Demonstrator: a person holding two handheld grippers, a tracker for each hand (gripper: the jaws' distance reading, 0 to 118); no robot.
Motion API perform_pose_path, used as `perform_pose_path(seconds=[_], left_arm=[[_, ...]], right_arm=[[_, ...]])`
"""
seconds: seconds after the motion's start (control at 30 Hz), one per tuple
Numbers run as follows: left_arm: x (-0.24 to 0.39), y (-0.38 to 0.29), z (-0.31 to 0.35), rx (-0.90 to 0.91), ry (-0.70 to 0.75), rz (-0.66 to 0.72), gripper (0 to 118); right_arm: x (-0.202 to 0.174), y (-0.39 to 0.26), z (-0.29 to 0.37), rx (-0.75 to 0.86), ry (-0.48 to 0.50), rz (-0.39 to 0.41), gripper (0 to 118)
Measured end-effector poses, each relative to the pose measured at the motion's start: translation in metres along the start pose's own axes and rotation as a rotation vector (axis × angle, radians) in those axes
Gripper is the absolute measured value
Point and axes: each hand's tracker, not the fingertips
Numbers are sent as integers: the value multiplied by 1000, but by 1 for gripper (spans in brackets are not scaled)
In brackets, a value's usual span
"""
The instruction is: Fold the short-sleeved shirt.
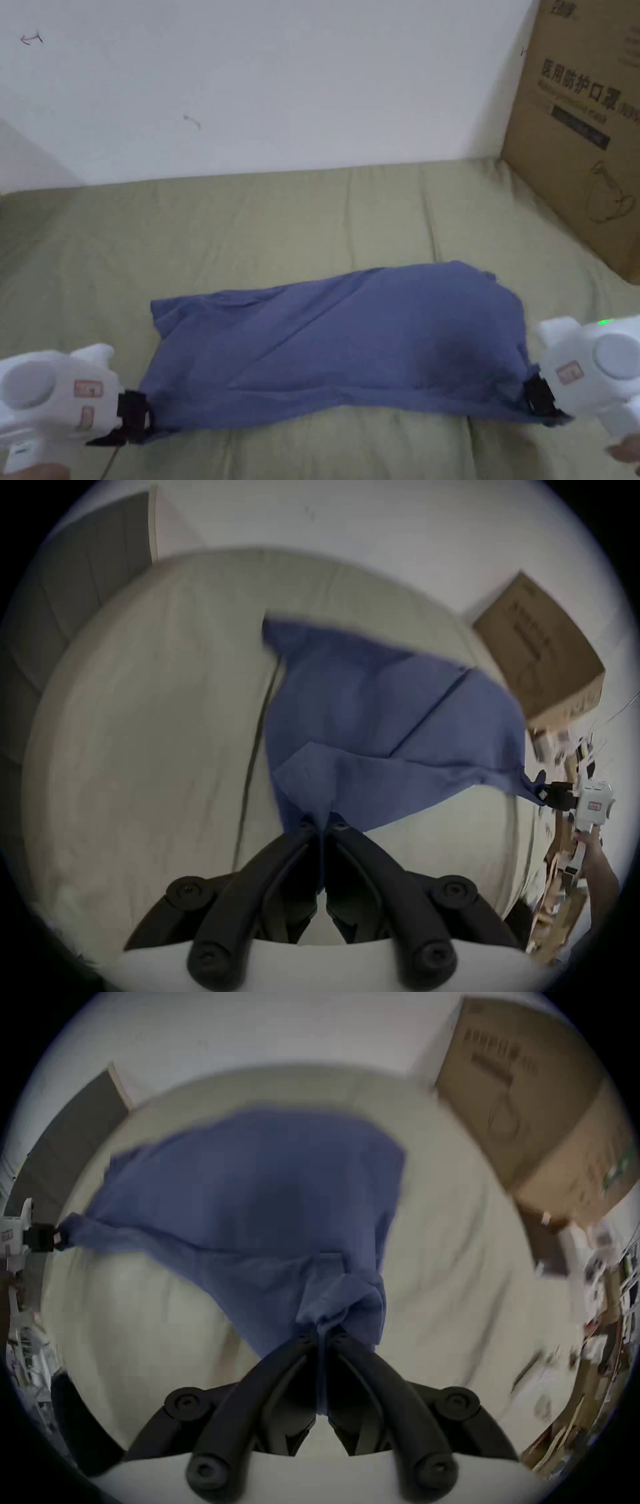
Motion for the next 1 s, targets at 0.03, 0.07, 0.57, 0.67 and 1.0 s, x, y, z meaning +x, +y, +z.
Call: perform_pose_path(seconds=[0.03, 0.07, 0.57, 0.67, 1.0], left_arm=[[-9, -18, 2, -33, -1, 12, 1], [-15, -33, 6, -49, -13, 29, 1], [-12, -179, 86, -123, -82, -30, 1], [-9, -186, 95, -101, -78, -28, 1], [-11, -193, 106, -21, -88, 38, 61]], right_arm=[[4, -25, 1, -22, -2, -16, 2], [14, -42, 0, -36, 16, -32, 2], [41, -210, 82, -112, 90, -190, 2], [39, -217, 89, -113, 83, -206, 2], [19, -218, 110, 26, -14, -224, 92]])
